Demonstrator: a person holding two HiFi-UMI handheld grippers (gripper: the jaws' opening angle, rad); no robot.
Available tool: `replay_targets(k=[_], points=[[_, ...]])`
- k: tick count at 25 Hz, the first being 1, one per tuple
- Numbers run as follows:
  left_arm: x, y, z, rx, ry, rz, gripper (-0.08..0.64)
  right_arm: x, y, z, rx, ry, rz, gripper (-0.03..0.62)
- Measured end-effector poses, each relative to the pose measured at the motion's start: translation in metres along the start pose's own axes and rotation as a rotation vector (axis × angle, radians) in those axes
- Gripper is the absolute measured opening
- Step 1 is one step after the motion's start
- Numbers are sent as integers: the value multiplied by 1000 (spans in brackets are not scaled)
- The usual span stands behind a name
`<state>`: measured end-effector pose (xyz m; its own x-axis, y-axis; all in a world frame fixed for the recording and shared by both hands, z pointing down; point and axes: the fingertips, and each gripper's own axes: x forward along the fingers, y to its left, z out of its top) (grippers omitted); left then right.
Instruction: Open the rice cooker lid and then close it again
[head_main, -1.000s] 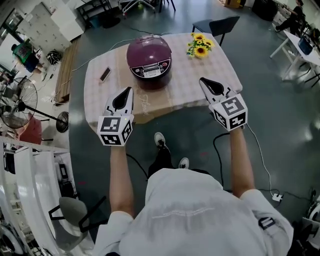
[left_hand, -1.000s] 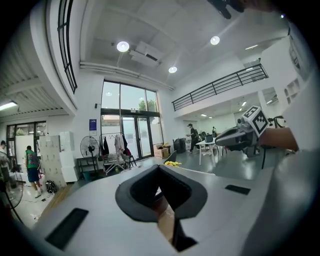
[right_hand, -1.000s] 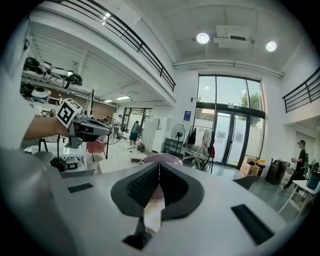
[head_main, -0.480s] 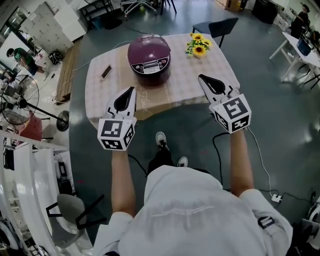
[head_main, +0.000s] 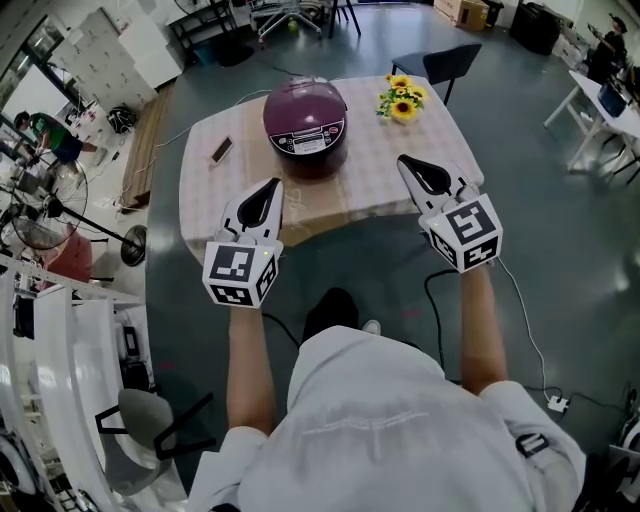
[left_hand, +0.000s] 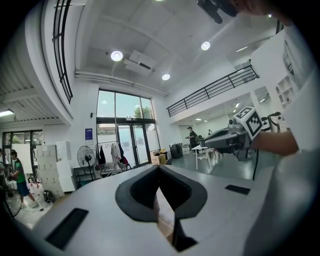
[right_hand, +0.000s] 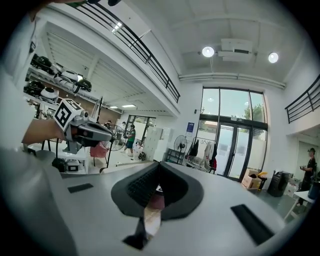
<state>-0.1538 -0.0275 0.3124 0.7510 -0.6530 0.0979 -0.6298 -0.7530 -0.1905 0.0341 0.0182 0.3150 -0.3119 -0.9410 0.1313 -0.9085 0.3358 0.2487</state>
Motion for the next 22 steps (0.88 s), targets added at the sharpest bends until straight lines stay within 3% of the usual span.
replay_targets(k=[22], points=[[0,-4,6,18,-2,-8,15,0,1,-2,-12,0,-1,26]])
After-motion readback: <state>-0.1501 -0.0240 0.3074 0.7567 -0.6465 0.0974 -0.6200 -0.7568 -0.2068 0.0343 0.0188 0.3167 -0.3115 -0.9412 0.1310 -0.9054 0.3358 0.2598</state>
